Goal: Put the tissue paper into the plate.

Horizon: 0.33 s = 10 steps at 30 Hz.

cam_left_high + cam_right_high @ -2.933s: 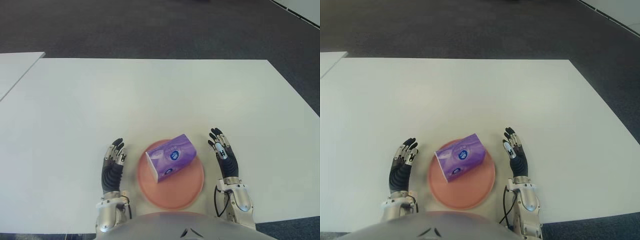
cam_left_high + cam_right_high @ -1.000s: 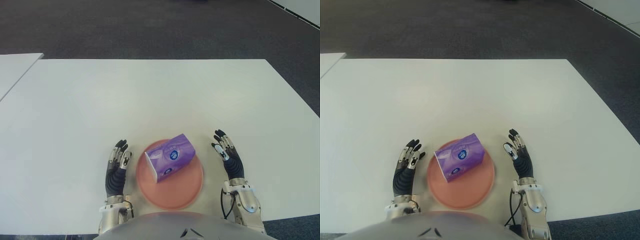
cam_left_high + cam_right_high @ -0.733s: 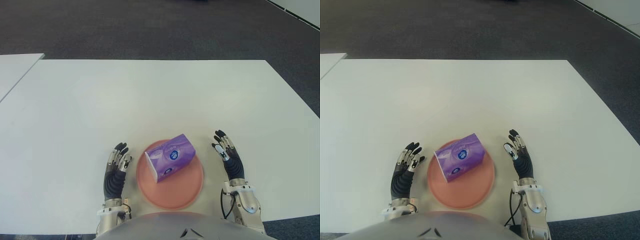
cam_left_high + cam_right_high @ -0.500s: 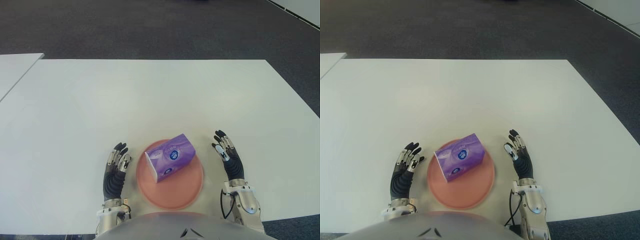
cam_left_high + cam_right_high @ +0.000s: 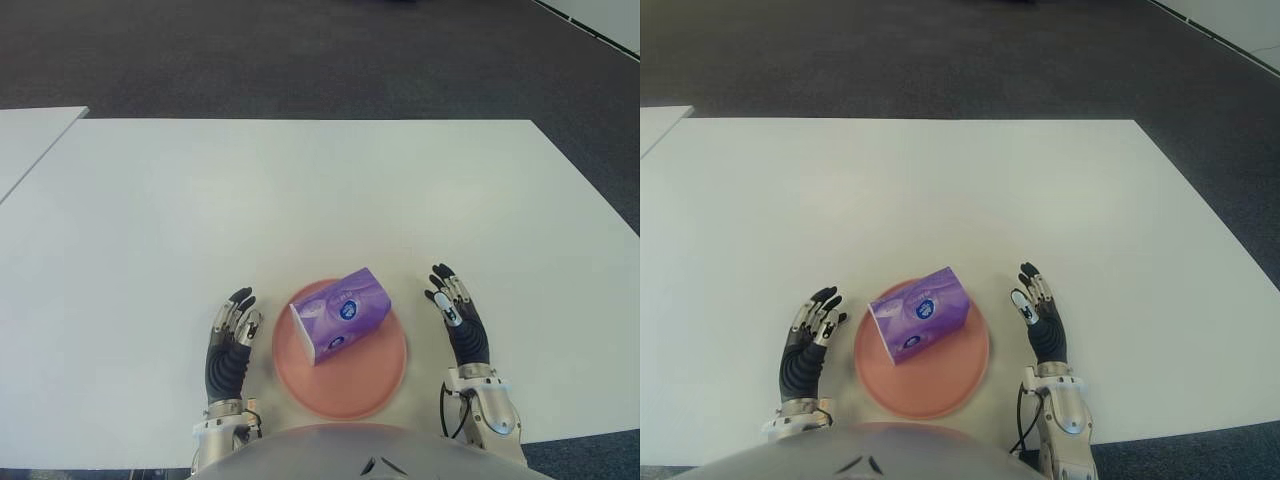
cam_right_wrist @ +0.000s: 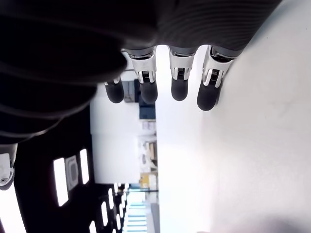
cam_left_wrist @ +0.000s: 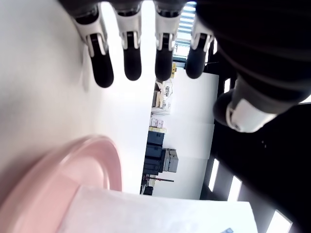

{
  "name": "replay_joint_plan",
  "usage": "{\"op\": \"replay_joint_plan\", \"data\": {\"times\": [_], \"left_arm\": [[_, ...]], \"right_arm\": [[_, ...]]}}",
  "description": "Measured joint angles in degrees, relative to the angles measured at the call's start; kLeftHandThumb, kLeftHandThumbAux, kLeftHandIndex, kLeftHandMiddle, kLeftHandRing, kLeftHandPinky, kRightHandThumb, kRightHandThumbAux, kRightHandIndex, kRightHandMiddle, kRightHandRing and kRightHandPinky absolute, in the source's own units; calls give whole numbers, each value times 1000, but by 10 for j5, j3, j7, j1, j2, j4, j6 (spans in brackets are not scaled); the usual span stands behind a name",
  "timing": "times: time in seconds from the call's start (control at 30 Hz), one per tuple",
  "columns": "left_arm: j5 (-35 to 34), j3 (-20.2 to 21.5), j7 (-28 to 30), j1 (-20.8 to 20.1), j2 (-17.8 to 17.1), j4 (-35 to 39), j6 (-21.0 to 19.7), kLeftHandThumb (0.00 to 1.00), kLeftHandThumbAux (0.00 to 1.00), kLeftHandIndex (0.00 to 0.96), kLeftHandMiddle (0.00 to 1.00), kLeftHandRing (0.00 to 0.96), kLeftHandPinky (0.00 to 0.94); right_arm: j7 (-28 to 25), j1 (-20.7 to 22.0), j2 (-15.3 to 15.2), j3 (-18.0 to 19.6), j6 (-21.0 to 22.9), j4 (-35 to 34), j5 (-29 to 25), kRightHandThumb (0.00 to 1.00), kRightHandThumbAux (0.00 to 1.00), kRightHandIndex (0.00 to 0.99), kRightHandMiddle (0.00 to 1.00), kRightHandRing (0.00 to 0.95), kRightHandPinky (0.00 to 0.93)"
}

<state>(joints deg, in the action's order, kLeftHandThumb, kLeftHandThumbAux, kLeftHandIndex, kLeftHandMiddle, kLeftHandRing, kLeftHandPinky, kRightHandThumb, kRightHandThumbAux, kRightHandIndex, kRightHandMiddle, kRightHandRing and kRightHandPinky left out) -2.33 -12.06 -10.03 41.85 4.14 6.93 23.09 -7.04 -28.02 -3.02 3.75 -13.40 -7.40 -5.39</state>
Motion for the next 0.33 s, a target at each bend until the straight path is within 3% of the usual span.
{"op": "replay_joint_plan", "data": {"times": [0.33], "left_arm": [[0, 2, 0, 2, 0, 4, -3, 177, 560, 183, 179, 174, 170]], "right_arm": [[5, -6, 8, 1, -12, 1, -3, 119, 420, 27, 25, 0, 12]]}}
